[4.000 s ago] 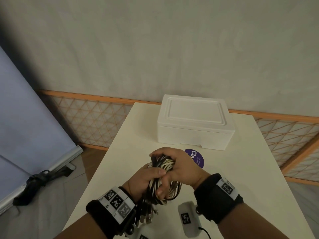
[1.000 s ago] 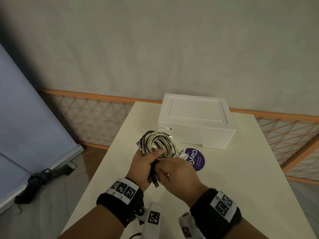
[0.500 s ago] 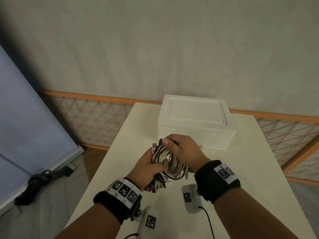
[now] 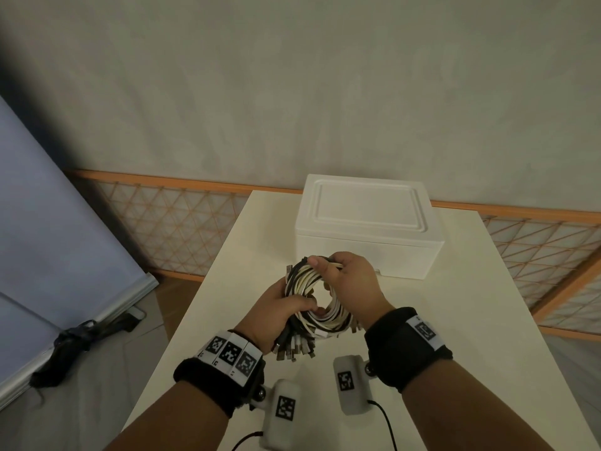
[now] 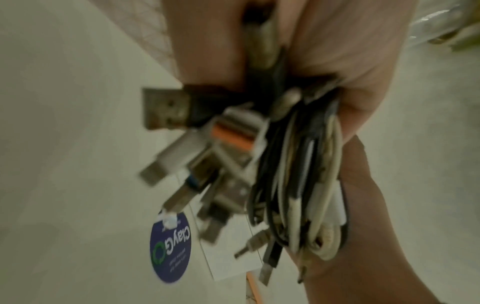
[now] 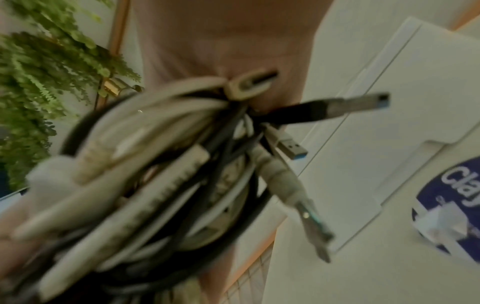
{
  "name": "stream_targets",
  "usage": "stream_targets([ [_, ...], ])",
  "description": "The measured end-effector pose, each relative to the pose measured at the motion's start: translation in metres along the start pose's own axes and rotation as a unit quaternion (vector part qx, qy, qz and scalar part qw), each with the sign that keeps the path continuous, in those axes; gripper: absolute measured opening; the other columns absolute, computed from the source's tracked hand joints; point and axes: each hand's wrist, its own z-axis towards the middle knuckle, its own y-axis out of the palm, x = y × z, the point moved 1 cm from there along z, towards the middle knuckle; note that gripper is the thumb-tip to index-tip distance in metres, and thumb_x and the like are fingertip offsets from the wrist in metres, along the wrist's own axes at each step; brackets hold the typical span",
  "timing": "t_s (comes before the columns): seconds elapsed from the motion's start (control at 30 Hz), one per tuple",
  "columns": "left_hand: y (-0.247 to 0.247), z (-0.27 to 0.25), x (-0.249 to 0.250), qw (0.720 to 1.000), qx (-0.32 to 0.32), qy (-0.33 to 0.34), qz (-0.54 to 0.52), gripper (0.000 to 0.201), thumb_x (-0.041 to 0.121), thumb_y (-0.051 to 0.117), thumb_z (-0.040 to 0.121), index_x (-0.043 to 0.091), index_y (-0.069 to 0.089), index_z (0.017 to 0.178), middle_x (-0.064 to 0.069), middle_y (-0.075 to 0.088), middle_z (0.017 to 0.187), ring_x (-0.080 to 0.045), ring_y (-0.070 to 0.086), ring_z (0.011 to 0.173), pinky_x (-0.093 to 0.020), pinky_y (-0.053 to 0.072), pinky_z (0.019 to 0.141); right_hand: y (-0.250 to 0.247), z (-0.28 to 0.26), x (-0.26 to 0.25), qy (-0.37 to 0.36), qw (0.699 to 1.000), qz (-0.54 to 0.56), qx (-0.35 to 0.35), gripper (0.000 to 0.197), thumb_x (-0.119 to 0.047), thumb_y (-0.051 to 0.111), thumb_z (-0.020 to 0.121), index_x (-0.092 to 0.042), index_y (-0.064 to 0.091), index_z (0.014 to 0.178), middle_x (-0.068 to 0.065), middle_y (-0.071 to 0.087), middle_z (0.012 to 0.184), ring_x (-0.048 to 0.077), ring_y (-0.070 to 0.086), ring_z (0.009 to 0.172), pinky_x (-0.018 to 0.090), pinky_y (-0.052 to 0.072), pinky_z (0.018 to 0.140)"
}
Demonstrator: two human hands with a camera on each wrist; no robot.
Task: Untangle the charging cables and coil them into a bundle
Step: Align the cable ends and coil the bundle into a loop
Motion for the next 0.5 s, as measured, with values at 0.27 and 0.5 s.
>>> stream_targets([
  [0.27,0.010,-0.002,-0.001,0.991,0.033,0.037,0.125,0.037,0.028,0.073,0.068,0.029,0.067,0.105,-0.003,0.074,0.096,-0.022,0.070,0.093,-0.044,0.053,0.089,0.000,0.004,0.010,-0.003,1.000,0.003,0.013,0.045,-0.053,0.069,0.075,-0.010,0.059,0.064,-0.001,0.057,0.052,0.008,0.052,0.049,0.023,0.044,0.055],
  [0.5,0.006,-0.002,-0.006,0.969,0.130,0.071,0.198,0.024,0.012,0.060,0.082,0.025,0.064,0.101,0.002,0.072,0.092,-0.013,0.069,0.084,-0.044,0.055,0.085,0.006,-0.008,0.011,-0.012,0.994,0.111,0.013,0.042,-0.053,0.064,0.070,-0.012,0.067,0.074,0.001,0.067,0.064,0.006,0.062,0.058,0.017,0.048,0.057],
])
